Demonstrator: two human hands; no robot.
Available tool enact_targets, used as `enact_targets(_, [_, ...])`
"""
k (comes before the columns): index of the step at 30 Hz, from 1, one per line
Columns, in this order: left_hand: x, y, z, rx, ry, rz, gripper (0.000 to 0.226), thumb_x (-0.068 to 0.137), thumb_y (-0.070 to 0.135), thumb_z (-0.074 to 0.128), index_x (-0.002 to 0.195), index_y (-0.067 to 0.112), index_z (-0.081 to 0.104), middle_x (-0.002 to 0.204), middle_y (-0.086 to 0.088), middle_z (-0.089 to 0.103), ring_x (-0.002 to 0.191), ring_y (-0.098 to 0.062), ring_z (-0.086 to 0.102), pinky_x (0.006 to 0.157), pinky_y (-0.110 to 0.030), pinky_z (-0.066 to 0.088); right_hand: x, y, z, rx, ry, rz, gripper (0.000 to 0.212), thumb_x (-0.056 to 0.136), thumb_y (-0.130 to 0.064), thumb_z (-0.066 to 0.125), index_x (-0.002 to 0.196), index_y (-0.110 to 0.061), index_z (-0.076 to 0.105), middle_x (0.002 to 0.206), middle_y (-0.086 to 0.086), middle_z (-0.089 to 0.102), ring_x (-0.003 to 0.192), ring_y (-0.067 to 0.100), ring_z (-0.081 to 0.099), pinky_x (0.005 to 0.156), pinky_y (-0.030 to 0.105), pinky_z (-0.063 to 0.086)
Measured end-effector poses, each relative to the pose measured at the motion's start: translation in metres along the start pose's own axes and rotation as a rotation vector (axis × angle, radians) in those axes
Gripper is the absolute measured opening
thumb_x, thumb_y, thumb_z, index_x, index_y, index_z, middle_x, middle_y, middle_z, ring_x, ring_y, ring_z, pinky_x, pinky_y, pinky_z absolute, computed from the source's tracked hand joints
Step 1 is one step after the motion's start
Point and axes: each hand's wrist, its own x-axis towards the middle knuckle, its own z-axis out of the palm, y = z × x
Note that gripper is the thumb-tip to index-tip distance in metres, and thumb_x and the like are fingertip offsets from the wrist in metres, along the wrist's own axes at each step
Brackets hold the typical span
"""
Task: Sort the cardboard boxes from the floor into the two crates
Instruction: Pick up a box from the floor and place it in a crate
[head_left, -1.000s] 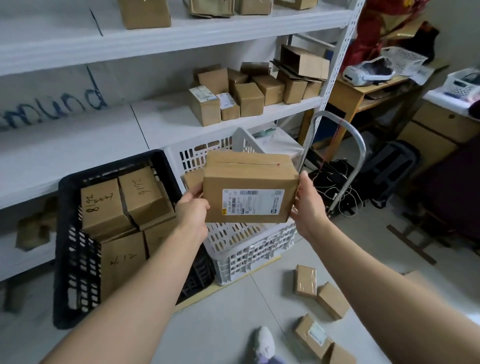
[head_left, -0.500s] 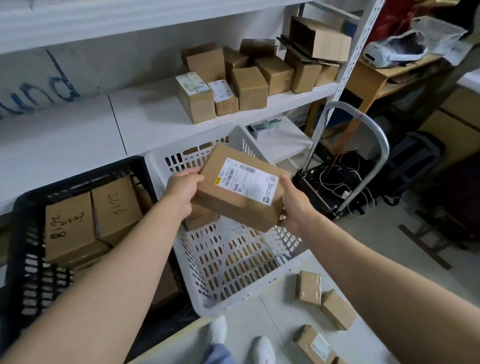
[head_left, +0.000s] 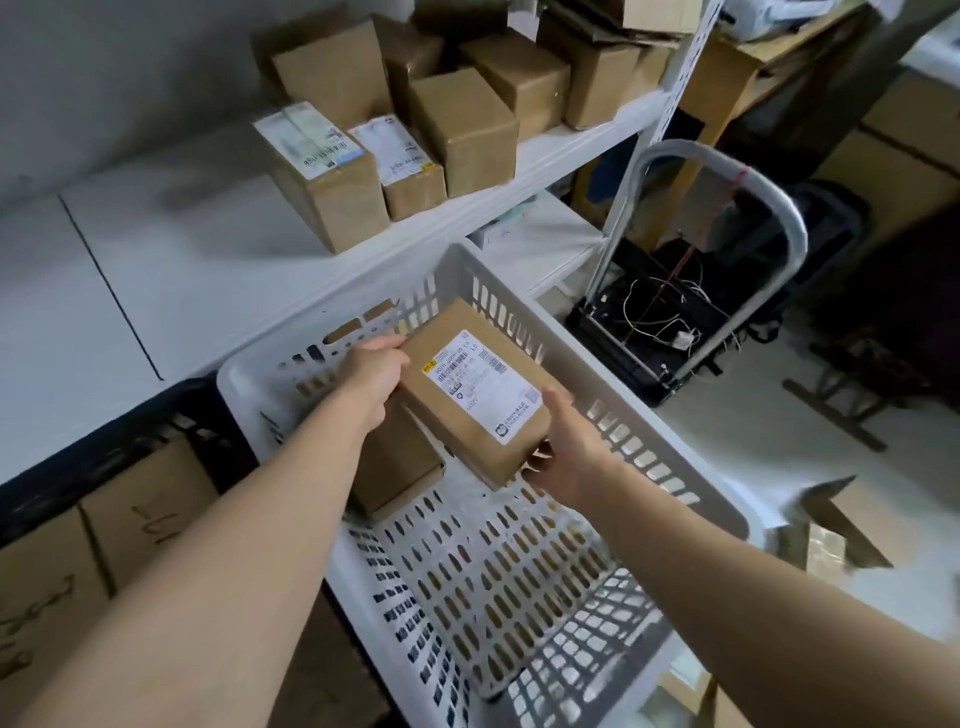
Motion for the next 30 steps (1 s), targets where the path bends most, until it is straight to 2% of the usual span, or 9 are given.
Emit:
enact_targets(3, [0.027,-0.006,0.005,0.035,-0.061,-0.008,0.040,0.085,-0.003,0.051,0.117,0.017,0.065,0.127,-0.004,0.060,0.111,-0.019,0.056,0.097,-0.035,0.045,0.022,0.000,0.010,0.015,0.038,0.028,0.038,0.092,-0.047,0.054,0.107,-0.012,0.055,0.094,0.005,0.061,0.085,0.022,0.056,0.077,0.039,0.044])
enact_targets(6, [0.049,-0.010,0.009,0.061,-0.132,-0.012,0.039,0.087,-0.002,0.048,0.117,0.019,0.064,0.124,-0.003,0.060,0.106,-0.015,0.053,0.090,-0.030,0.038,0.044,0.000,0.018,0.064,0.059,0.051,0.033,0.092,-0.045,0.053,0.100,-0.013,0.057,0.091,0.005,0.061,0.084,0.021,0.057,0.081,0.039,0.046])
enact_targets(9, [0.069,-0.015,0.016,0.132,-0.176,0.015,0.046,0.088,-0.004,0.047,0.130,0.011,0.056,0.129,-0.004,0.056,0.111,-0.016,0.049,0.091,-0.027,0.035,0.061,0.000,0.024,0.093,0.072,0.073,0.028,0.092,-0.038,0.056,0.106,-0.014,0.056,0.095,0.006,0.059,0.084,0.022,0.056,0.074,0.040,0.048])
enact_targets(13, [0.088,-0.025,0.018,0.397,-0.245,0.058,0.059,0.082,-0.003,0.050,0.137,0.016,0.050,0.131,0.000,0.053,0.118,-0.018,0.047,0.096,-0.023,0.036,0.088,0.007,0.034,0.150,0.110,0.108,0.025,0.095,-0.040,0.054,0.089,-0.016,0.053,0.089,0.003,0.053,0.080,0.021,0.051,0.093,0.046,0.042])
enact_targets(16, [0.099,-0.034,0.017,0.507,-0.313,0.051,0.059,0.084,-0.003,0.049,0.139,0.016,0.047,0.141,-0.006,0.049,0.129,-0.024,0.042,0.102,-0.023,0.030,0.105,0.019,0.041,0.203,0.078,0.144,0.040,0.094,-0.050,0.050,0.110,-0.013,0.056,0.097,0.006,0.059,0.110,0.029,0.053,0.107,0.049,0.035])
enact_targets(19, [0.103,-0.039,0.017,0.536,-0.343,0.038,0.059,0.088,-0.005,0.047,0.144,0.013,0.039,0.153,-0.003,0.031,0.142,-0.022,0.026,0.110,-0.026,0.021,0.114,0.026,0.047,0.229,0.077,0.162,0.041,0.093,-0.052,0.051,0.107,-0.014,0.053,0.118,0.008,0.060,0.124,0.032,0.048,0.111,0.051,0.030])
enact_targets(23, [0.098,-0.038,0.014,0.498,-0.330,0.064,0.059,0.088,-0.006,0.046,0.143,0.015,0.040,0.152,-0.003,0.033,0.140,-0.020,0.029,0.112,-0.029,0.022,0.105,0.022,0.048,0.150,0.098,0.146,0.023,0.096,-0.036,0.051,0.087,-0.015,0.052,0.083,0.002,0.053,0.082,0.024,0.052,0.094,0.039,0.042])
enact_targets(26, [0.087,-0.025,0.010,0.430,-0.297,0.107,0.051,0.088,-0.003,0.049,0.136,0.014,0.050,0.137,-0.002,0.051,0.120,-0.013,0.045,0.097,-0.022,0.031,0.090,0.014,0.041,-0.048,0.117,0.067,0.010,0.098,-0.026,0.045,0.097,-0.016,0.047,0.076,-0.001,0.042,0.066,0.014,0.042,0.065,0.029,0.043])
enact_targets(30, [0.060,0.008,0.009,0.302,-0.256,0.197,0.029,0.088,0.004,0.055,0.110,0.019,0.067,0.127,-0.007,0.062,0.118,-0.020,0.054,0.109,-0.033,0.037,0.054,-0.011,0.040,-0.245,0.147,-0.089,0.028,0.097,-0.035,0.046,0.088,-0.009,0.054,0.076,0.002,0.043,0.070,0.015,0.044,0.075,0.031,0.044])
